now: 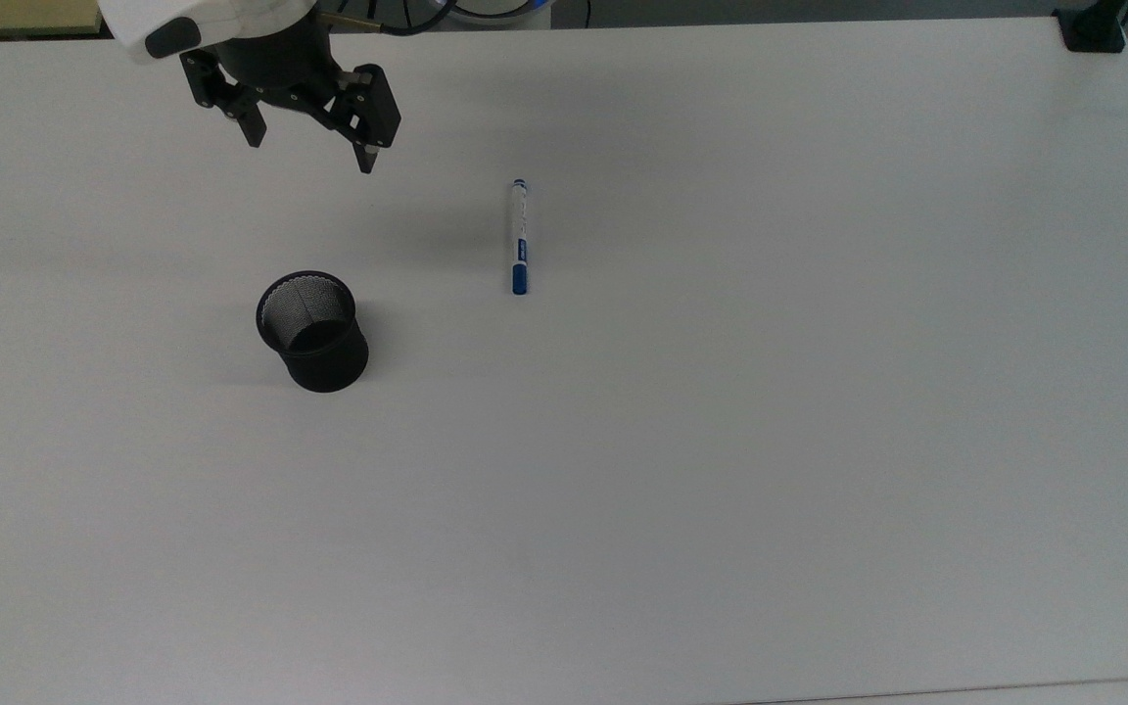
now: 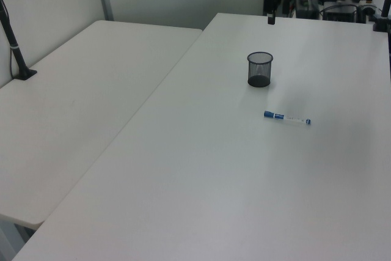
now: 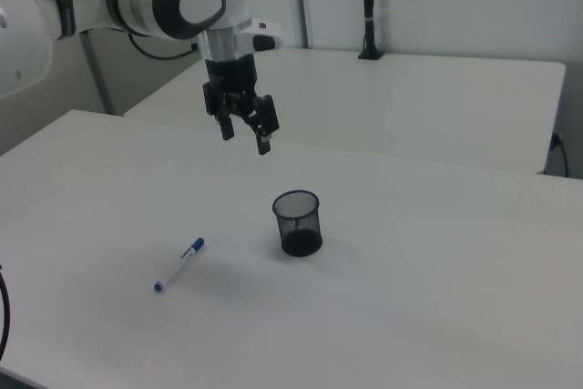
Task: Insert the marker
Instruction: 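Move the open gripper over the blue-capped white marker and descend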
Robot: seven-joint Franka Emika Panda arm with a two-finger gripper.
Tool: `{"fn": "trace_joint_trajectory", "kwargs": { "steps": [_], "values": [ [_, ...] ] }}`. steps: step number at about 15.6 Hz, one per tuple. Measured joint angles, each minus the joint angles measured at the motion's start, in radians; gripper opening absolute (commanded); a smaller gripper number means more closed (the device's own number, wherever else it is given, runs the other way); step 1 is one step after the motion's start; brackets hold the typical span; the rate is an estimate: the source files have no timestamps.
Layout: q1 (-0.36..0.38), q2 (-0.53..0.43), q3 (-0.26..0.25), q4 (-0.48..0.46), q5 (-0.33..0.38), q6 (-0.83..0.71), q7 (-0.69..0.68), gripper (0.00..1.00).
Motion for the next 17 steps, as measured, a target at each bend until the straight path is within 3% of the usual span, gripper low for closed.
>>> {"fn": "trace_joint_trajectory", "kwargs": {
  "steps": [5, 17],
  "values": [
    [0.006, 0.000, 0.001, -0.007, 0.000, -0.068, 0.000, 1.00],
    [0.006, 0.000, 0.001, -0.008, 0.000, -0.069, -0.008, 1.00]
  ]
}}
